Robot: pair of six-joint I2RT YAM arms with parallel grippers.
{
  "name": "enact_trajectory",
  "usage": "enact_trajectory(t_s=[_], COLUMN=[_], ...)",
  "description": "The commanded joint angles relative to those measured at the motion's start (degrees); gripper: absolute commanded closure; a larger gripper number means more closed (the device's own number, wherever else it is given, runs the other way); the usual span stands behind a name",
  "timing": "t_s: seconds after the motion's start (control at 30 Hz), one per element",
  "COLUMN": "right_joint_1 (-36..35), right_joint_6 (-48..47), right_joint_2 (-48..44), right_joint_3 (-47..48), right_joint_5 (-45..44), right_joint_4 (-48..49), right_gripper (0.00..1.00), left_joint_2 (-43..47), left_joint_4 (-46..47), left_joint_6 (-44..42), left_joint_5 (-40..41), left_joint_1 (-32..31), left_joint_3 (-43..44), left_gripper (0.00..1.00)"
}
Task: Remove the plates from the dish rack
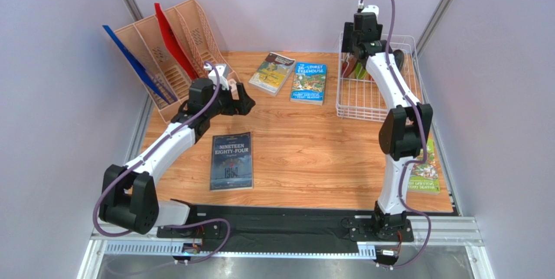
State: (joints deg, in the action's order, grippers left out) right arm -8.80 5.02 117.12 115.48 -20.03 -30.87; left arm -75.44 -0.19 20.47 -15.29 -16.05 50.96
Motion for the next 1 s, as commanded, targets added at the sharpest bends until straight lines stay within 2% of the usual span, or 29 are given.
enact_trajectory(t_s=[0.0,0.1,0.17,0.5,0.7,0.73,0.83,0.9,0.93,0.97], right_joint_1=[0.36,0.62,0.71,2.29,2.65,2.65,2.65,2.65,2.65,2.65], right_joint_6=[-1.06,-0.98,-1.06,-0.27,-1.59,-1.85,-2.55,-2.99,-3.17,-3.61], right_joint_2=[5.47,8.64,10.05,16.56,20.07,20.25,21.39,21.92,21.92,22.01], right_joint_3=[8.42,11.16,12.13,15.65,16.0,16.0,16.7,17.41,17.58,17.67], right_joint_5=[-0.79,-1.59,-2.29,-1.59,-0.19,0.86,1.48,1.22,0.88,0.52], right_joint_4=[-1.11,-1.47,-1.65,-2.0,-0.86,-0.33,-0.24,-0.24,-0.33,-0.42], right_gripper=[0.27,0.28,0.34,0.33,0.4,0.45,0.52,0.65,0.76,0.81], left_joint_2=[-1.2,-2.25,-3.04,-5.68,-6.65,-6.74,-6.91,-6.91,-7.0,-7.0], left_joint_4=[4.23,4.14,4.05,3.79,4.14,4.14,4.23,4.14,4.23,4.32], left_joint_6=[-1.4,-1.92,-2.45,-3.15,-3.33,-3.33,-3.51,-3.42,-3.24,-3.24], left_joint_5=[3.69,3.78,3.95,4.48,4.65,4.92,5.27,5.36,5.36,5.36], left_joint_1=[-1.0,-1.17,-1.17,-1.26,-1.17,-1.17,-1.17,-1.17,-1.17,-1.17], left_joint_3=[2.92,3.09,3.27,4.76,4.59,4.5,4.41,4.5,4.5,4.41], left_gripper=[0.0,0.0,0.0,0.0,0.0,0.0,0.0,0.0,0.0,0.0])
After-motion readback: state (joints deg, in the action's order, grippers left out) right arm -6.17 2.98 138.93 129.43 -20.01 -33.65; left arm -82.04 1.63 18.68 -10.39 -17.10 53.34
